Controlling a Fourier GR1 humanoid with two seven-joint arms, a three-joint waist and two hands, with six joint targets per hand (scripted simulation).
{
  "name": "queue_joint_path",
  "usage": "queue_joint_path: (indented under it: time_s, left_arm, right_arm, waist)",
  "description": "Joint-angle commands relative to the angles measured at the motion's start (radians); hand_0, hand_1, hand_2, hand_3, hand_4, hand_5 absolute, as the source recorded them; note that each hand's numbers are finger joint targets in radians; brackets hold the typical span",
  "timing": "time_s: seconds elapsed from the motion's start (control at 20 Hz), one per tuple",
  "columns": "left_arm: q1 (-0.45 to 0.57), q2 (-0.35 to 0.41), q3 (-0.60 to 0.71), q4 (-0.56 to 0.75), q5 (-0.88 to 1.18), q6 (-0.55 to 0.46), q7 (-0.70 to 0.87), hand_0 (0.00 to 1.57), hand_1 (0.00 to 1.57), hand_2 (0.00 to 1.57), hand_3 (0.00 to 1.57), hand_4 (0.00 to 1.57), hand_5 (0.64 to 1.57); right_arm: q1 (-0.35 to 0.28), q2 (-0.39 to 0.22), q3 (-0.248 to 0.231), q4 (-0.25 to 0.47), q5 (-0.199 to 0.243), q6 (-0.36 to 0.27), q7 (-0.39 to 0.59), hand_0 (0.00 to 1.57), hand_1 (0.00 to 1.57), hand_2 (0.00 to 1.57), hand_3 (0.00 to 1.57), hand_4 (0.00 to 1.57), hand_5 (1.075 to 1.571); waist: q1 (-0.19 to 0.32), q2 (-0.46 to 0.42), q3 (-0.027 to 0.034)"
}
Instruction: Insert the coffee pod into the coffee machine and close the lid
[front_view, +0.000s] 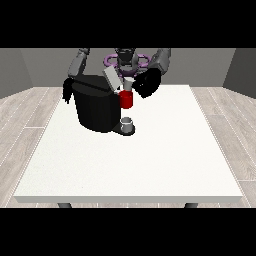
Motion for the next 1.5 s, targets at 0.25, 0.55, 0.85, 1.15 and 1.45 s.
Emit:
queue_joint_path:
  time_s: [0.25, 0.55, 0.85, 1.15, 1.45]
  left_arm:
    - [-0.048, 0.085, -0.011, 0.052, -0.032, -0.018, -0.028, 1.40, 1.40, 1.46, 1.35, 0.66, 1.571]
    - [-0.116, 0.088, 0.006, 0.061, -0.015, -0.023, -0.006, 1.42, 1.42, 1.46, 1.35, 0.66, 1.571]
    - [-0.086, 0.090, 0.009, 0.073, -0.035, 0.063, -0.072, 1.43, 1.43, 1.45, 1.39, 0.60, 1.571]
    - [-0.033, -0.059, -0.022, 0.013, 0.005, 0.060, -0.088, 0.00, 0.00, 0.35, 0.35, 0.00, 1.571]
    - [0.174, -0.141, 0.021, 0.001, 0.126, -0.016, -0.225, 0.00, 0.00, 0.00, 0.00, 0.00, 1.571]
  right_arm:
    - [-0.045, 0.001, 0.002, 0.008, 0.000, 0.005, 0.009, 0.00, 0.00, 0.00, 0.00, 0.19, 1.571]
    - [-0.142, -0.010, -0.026, 0.051, 0.004, -0.035, 0.018, 0.00, 0.00, 0.00, 0.00, 0.25, 1.571]
    - [-0.137, 0.002, -0.011, 0.031, -0.003, -0.012, 0.016, 0.00, 0.00, 0.00, 0.00, 0.27, 1.571]
    - [-0.106, -0.038, -0.067, 0.152, -0.024, 0.005, -0.012, 0.00, 0.00, 0.00, 0.00, 0.35, 1.571]
    - [0.056, -0.022, -0.076, 0.164, -0.034, 0.026, -0.093, 0.00, 0.00, 0.00, 0.00, 0.26, 1.571]
  waist:
    - [-0.035, 0.064, 0.0001]
    - [-0.014, 0.112, 0.0004]
    - [-0.047, 0.125, -0.0002]
    - [0.038, 0.043, 0.0003]
    - [0.133, -0.104, -0.0003]
